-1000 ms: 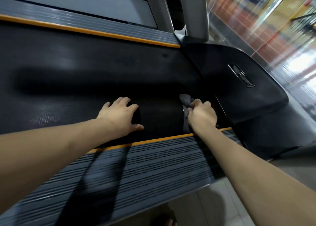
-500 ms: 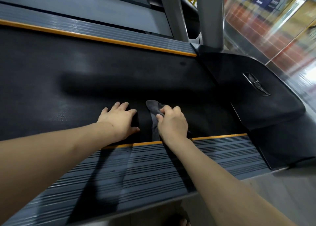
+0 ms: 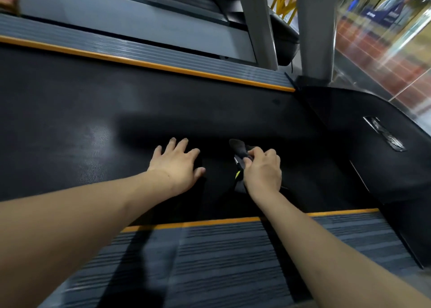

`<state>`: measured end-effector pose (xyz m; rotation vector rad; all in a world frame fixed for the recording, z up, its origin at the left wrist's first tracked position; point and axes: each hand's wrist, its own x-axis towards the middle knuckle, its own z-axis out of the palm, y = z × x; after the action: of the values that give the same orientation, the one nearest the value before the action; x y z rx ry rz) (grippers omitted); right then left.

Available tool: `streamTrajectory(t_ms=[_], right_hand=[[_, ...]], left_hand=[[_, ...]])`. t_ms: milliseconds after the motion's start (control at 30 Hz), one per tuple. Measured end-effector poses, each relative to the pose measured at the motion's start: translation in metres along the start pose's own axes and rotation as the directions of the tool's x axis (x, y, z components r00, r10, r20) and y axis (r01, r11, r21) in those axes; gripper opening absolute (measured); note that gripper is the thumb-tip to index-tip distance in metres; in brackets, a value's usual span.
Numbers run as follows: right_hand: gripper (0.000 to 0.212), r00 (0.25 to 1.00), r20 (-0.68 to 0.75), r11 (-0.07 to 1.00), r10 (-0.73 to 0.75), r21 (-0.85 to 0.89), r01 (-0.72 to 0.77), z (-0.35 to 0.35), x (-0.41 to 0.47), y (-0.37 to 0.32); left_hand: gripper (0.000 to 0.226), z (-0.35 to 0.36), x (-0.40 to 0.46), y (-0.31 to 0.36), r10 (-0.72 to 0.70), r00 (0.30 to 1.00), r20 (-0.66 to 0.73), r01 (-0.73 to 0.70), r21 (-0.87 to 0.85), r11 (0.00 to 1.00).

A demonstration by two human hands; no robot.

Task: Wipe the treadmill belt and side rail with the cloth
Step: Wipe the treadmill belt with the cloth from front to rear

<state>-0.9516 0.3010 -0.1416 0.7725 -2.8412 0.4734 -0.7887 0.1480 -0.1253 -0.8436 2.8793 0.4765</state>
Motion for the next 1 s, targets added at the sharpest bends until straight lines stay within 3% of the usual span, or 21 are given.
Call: streamTrajectory(t_ms=[300, 433, 800, 1000], right_hand=[[0.019, 0.999, -0.012, 0.999, 0.039, 0.027, -0.038, 0.036, 0.11, -0.027], [0.019, 0.999, -0.033, 0.998, -0.004, 0.068, 0.007, 0.055, 0.157, -0.032], [0.021, 0.992, -0.123, 0.996, -0.024, 0.079, 0.034, 0.097, 0.254, -0.054], [0.028, 0.992, -0.129, 1.0, 0.013, -0.002, -0.014, 0.098, 0.273, -0.066]], left_hand=[[0.061, -0.011, 0.082, -0.037, 0.017, 0.997, -0.078, -0.016, 0.013, 1.0], [0.063, -0.014, 0.122, -0.05, 0.071, 0.994, -0.078, -0.062, 0.122, 0.991], [0.059, -0.029, 0.2, -0.077, 0.131, 0.98, -0.151, -0.109, 0.143, 0.984], [0.058, -0.041, 0.21, -0.097, 0.05, 0.986, -0.162, -0.032, 0.113, 0.993]])
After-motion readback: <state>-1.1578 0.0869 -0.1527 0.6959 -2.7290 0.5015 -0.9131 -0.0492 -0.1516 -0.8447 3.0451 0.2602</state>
